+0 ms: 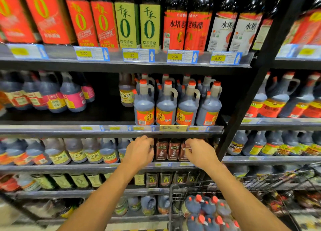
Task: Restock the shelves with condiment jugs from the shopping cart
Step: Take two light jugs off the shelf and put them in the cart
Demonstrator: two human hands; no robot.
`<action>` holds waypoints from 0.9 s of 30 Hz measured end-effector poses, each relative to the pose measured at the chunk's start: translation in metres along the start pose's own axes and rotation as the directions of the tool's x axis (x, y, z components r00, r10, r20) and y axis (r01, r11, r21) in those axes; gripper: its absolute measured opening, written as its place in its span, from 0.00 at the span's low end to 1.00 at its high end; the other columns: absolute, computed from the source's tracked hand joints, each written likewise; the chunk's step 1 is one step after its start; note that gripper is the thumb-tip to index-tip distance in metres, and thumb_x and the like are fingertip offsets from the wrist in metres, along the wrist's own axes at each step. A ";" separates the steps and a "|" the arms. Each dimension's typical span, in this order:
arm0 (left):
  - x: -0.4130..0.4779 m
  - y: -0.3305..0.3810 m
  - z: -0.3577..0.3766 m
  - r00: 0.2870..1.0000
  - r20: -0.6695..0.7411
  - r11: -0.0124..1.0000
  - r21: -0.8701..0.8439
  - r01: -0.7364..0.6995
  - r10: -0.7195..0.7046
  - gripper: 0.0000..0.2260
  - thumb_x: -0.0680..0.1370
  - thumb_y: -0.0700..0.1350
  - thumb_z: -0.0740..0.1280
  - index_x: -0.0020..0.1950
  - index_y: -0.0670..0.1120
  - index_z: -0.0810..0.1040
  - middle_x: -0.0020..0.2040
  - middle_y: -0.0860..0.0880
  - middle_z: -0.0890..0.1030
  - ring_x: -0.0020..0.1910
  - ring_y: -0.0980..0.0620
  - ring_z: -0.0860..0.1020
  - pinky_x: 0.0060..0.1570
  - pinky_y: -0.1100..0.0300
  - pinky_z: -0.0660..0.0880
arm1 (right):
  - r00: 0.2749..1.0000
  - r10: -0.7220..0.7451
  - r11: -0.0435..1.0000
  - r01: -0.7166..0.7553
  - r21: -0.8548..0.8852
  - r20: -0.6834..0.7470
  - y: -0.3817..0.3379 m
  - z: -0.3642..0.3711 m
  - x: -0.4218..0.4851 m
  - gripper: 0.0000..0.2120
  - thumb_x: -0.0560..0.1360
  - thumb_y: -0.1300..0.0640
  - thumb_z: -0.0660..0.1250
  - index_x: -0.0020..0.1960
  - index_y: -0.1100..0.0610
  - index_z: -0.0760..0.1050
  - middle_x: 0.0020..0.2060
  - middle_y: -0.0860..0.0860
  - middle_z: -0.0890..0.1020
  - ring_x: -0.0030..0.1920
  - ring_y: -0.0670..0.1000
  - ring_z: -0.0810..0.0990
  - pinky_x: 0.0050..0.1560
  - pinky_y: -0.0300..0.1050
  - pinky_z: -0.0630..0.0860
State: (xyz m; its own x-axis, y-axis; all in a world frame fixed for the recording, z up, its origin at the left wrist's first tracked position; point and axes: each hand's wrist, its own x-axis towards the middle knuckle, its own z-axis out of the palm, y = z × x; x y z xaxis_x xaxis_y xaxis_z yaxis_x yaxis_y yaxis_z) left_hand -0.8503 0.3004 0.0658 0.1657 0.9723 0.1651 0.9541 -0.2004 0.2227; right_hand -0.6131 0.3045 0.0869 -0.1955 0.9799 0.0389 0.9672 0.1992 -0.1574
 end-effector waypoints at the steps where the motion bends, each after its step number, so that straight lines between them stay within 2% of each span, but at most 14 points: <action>1: -0.015 0.001 -0.001 1.000 0.024 1.000 0.016 0.001 -0.002 0.11 0.81 0.46 0.61 0.60 0.46 0.77 0.57 0.47 0.78 0.56 0.44 0.77 0.49 0.50 0.77 | 0.999 -0.014 1.000 0.015 -0.026 0.036 -0.004 0.002 -0.011 0.12 0.83 0.53 0.60 0.61 0.56 0.77 0.53 0.55 0.82 0.54 0.59 0.81 0.45 0.51 0.78; 3: -0.045 0.001 -0.001 0.998 0.067 0.999 0.044 0.003 -0.005 0.09 0.81 0.47 0.60 0.56 0.45 0.77 0.54 0.46 0.79 0.53 0.43 0.79 0.45 0.50 0.77 | 0.996 -0.025 0.999 0.029 -0.042 0.091 -0.012 0.007 -0.034 0.09 0.82 0.53 0.59 0.54 0.57 0.76 0.49 0.56 0.81 0.51 0.60 0.81 0.41 0.50 0.75; 4: -0.061 0.001 -0.001 0.996 0.088 0.999 0.054 0.007 -0.012 0.09 0.81 0.47 0.60 0.55 0.45 0.77 0.53 0.46 0.80 0.51 0.43 0.79 0.44 0.50 0.78 | 0.993 -0.032 0.998 0.038 -0.047 0.112 -0.014 0.012 -0.046 0.09 0.82 0.53 0.60 0.54 0.57 0.75 0.48 0.56 0.81 0.51 0.60 0.81 0.41 0.50 0.76; 6: -0.089 0.003 0.002 0.993 0.119 0.999 0.052 0.007 -0.013 0.08 0.80 0.47 0.61 0.52 0.46 0.77 0.50 0.46 0.80 0.48 0.43 0.80 0.41 0.52 0.77 | 0.989 -0.056 0.996 0.064 -0.056 0.134 -0.018 0.020 -0.071 0.12 0.82 0.52 0.60 0.59 0.56 0.76 0.50 0.55 0.82 0.51 0.59 0.82 0.45 0.52 0.80; 10: -0.139 0.019 0.008 0.985 0.170 0.998 0.068 -0.019 0.007 0.06 0.80 0.46 0.60 0.51 0.46 0.75 0.48 0.46 0.79 0.46 0.43 0.79 0.39 0.53 0.73 | 0.981 -0.061 0.997 0.070 -0.043 0.184 -0.021 0.034 -0.119 0.15 0.83 0.51 0.60 0.66 0.55 0.75 0.56 0.55 0.82 0.54 0.59 0.81 0.48 0.49 0.79; 13: -0.170 0.036 0.018 0.974 0.226 0.997 0.070 -0.023 0.006 0.06 0.80 0.44 0.60 0.44 0.46 0.71 0.39 0.48 0.73 0.39 0.44 0.73 0.37 0.51 0.72 | 0.973 -0.007 0.999 0.017 -0.041 0.232 -0.013 0.042 -0.156 0.11 0.82 0.52 0.61 0.60 0.56 0.76 0.52 0.56 0.82 0.51 0.60 0.81 0.48 0.51 0.80; 16: -0.192 0.058 0.035 0.958 0.287 0.999 0.035 -0.034 0.023 0.10 0.79 0.42 0.60 0.37 0.48 0.65 0.35 0.48 0.68 0.36 0.43 0.71 0.37 0.49 0.74 | 0.962 0.056 0.998 -0.044 -0.051 0.266 0.009 0.054 -0.191 0.07 0.79 0.52 0.62 0.54 0.54 0.75 0.47 0.53 0.79 0.52 0.59 0.82 0.42 0.47 0.73; 18: -0.200 0.074 0.049 0.943 0.329 0.998 0.011 -0.063 0.055 0.13 0.78 0.43 0.60 0.35 0.50 0.62 0.35 0.49 0.68 0.37 0.44 0.70 0.38 0.50 0.73 | 0.960 0.095 0.994 -0.079 -0.073 0.263 0.028 0.063 -0.214 0.11 0.78 0.52 0.63 0.57 0.55 0.77 0.48 0.53 0.81 0.53 0.59 0.82 0.42 0.46 0.72; 20: -0.204 0.091 0.067 0.931 0.355 0.995 0.009 -0.099 0.089 0.09 0.78 0.44 0.59 0.37 0.48 0.68 0.38 0.47 0.73 0.38 0.43 0.74 0.39 0.51 0.74 | 0.952 0.143 0.990 -0.134 -0.051 0.270 0.050 0.069 -0.234 0.15 0.78 0.51 0.62 0.62 0.53 0.77 0.55 0.54 0.82 0.56 0.59 0.81 0.46 0.47 0.76; 22: -0.204 0.111 0.082 0.923 0.368 0.991 0.037 -0.132 0.110 0.07 0.79 0.46 0.59 0.44 0.47 0.74 0.44 0.46 0.77 0.41 0.44 0.76 0.38 0.52 0.74 | 0.940 0.194 0.980 -0.197 -0.020 0.280 0.073 0.072 -0.253 0.14 0.79 0.50 0.62 0.62 0.52 0.77 0.55 0.54 0.82 0.55 0.60 0.82 0.44 0.49 0.78; 25: -0.201 0.145 0.104 0.900 0.407 0.985 0.010 -0.173 0.154 0.06 0.79 0.45 0.59 0.45 0.48 0.72 0.45 0.46 0.77 0.39 0.46 0.73 0.30 0.54 0.66 | 0.938 0.234 0.969 -0.247 0.019 0.257 0.113 0.080 -0.279 0.14 0.78 0.48 0.61 0.60 0.50 0.77 0.53 0.52 0.84 0.52 0.59 0.83 0.43 0.52 0.81; 27: -0.196 0.166 0.125 0.890 0.415 0.979 -0.005 -0.204 0.188 0.05 0.79 0.47 0.59 0.47 0.49 0.74 0.46 0.48 0.78 0.43 0.47 0.76 0.32 0.55 0.69 | 0.922 0.278 0.956 -0.294 0.019 0.268 0.145 0.092 -0.292 0.19 0.76 0.46 0.57 0.64 0.48 0.75 0.57 0.51 0.83 0.55 0.58 0.83 0.46 0.52 0.81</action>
State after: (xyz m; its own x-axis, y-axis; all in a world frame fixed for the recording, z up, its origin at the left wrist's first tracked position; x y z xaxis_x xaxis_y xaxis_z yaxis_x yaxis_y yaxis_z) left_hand -0.6931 0.0921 -0.0496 0.4304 0.8779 -0.2101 0.8988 -0.3953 0.1895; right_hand -0.4302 0.0477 -0.0376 0.0450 0.9611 -0.2726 0.9787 -0.0971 -0.1808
